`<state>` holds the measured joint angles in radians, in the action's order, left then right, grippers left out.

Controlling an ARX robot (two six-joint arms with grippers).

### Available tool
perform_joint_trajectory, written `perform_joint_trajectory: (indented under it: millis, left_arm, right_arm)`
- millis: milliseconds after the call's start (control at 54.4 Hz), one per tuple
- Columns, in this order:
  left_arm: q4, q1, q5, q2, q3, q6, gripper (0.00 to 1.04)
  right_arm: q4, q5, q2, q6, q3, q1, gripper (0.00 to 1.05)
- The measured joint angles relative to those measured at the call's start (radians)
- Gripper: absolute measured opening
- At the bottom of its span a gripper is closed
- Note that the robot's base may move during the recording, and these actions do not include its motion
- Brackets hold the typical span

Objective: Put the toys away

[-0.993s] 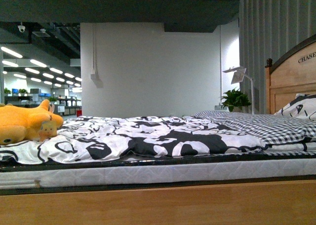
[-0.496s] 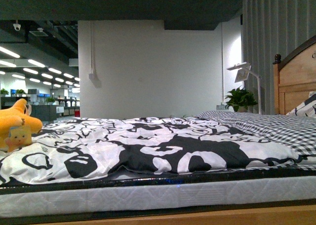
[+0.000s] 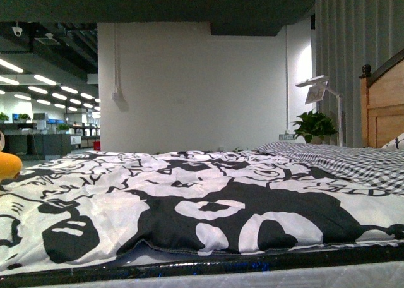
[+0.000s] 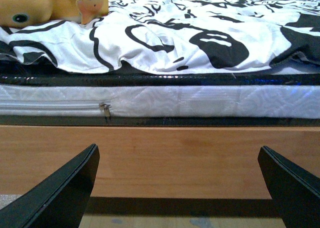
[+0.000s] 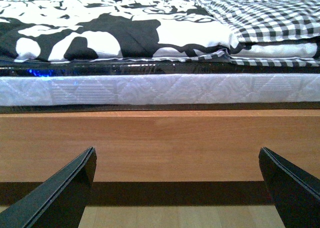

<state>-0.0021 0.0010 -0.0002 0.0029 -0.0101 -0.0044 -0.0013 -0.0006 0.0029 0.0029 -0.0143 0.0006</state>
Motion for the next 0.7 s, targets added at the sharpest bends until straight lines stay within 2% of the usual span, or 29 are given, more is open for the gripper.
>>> perform_joint_trajectory:
  millis: [699]
  left_arm:
    - [0.000, 0.000, 0.002, 0.000, 0.000, 0.000, 0.98]
  right_arm:
    - [0.000, 0.004, 0.000, 0.000, 0.000, 0.000, 0.98]
